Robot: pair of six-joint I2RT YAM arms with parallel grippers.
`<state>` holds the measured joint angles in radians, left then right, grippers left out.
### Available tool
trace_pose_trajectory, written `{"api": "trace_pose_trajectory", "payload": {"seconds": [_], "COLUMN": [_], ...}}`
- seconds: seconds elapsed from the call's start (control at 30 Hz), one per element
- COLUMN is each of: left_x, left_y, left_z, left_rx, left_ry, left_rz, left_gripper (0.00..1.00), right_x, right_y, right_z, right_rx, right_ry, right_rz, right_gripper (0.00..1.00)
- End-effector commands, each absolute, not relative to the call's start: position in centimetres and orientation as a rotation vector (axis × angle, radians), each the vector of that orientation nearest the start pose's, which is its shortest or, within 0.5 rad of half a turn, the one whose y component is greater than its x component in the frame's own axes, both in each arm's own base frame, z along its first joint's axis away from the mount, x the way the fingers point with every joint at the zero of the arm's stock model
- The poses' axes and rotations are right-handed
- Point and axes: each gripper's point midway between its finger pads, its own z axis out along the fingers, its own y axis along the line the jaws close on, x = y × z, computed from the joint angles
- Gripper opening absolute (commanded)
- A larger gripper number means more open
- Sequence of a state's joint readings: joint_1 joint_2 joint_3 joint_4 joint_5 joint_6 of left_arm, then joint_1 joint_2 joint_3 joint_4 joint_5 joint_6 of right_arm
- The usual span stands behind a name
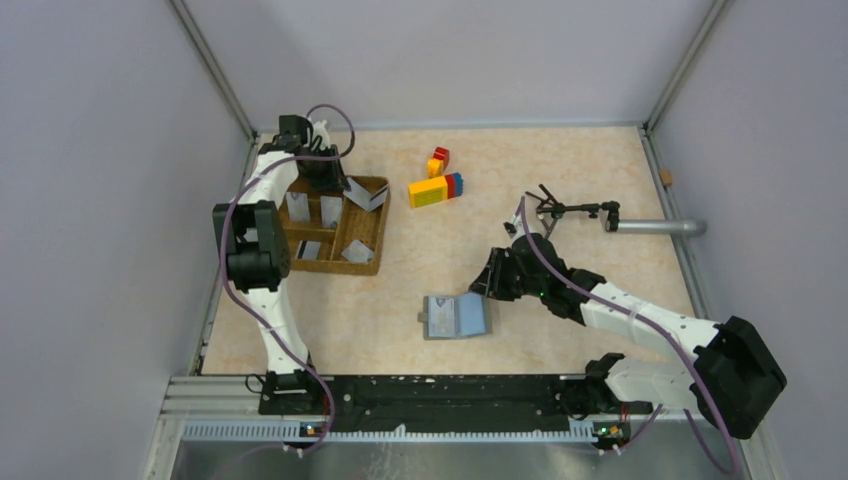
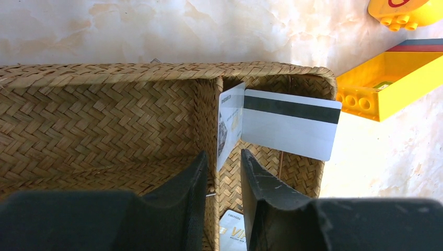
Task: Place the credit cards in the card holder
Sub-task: Pick up the credit card from the storage box.
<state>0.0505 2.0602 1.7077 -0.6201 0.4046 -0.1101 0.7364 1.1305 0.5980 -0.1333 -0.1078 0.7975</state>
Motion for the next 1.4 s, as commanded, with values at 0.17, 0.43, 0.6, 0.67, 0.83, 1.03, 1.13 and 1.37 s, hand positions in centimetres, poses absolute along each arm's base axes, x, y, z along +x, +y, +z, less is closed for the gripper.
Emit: {"api": "trace_pose_trajectory", "payload": {"seconds": [0.17,0.43,0.6,0.67,0.83,1.03,1.13,1.37], "left_x": [50.9,50.8,50.7,50.7,50.6,50.5,50.5,50.5], "left_y": [-5.9,-6.1,-6.2,-6.5,-7.2,-7.4,-7.5,-7.7], "left_z": [12.2,12.0,12.0,12.0,11.9,11.7,11.5,11.0], "left_rx": [-0.005,0.001,0.002,0.008,0.025,0.034,0.033,0.023], "left_ry": [2.444,2.45,2.453,2.454,2.458,2.463,2.469,2.477], "left_rz": [-0.577,-0.575,-0.574,-0.584,-0.584,-0.575,-0.576,-0.598], "left_gripper": [0.3,0.3,0.29,0.29,0.29,0.29,0.29,0.29], "right_x": [21.8,21.6,21.6,21.6,21.6,21.5,21.4,21.3], "right_y": [25.9,25.9,25.8,25.8,25.8,25.7,25.7,25.7], "right_z": [11.9,11.6,11.5,11.5,11.4,11.4,11.2,11.1], "right_rx": [0.031,0.032,0.035,0.036,0.042,0.041,0.042,0.047], "right_ry": [2.356,2.363,2.366,2.366,2.366,2.366,2.37,2.373], "right_rz": [0.942,0.943,0.942,0.943,0.944,0.944,0.943,0.943], "right_gripper": [0.29,0.28,0.28,0.28,0.28,0.28,0.28,0.28]}}
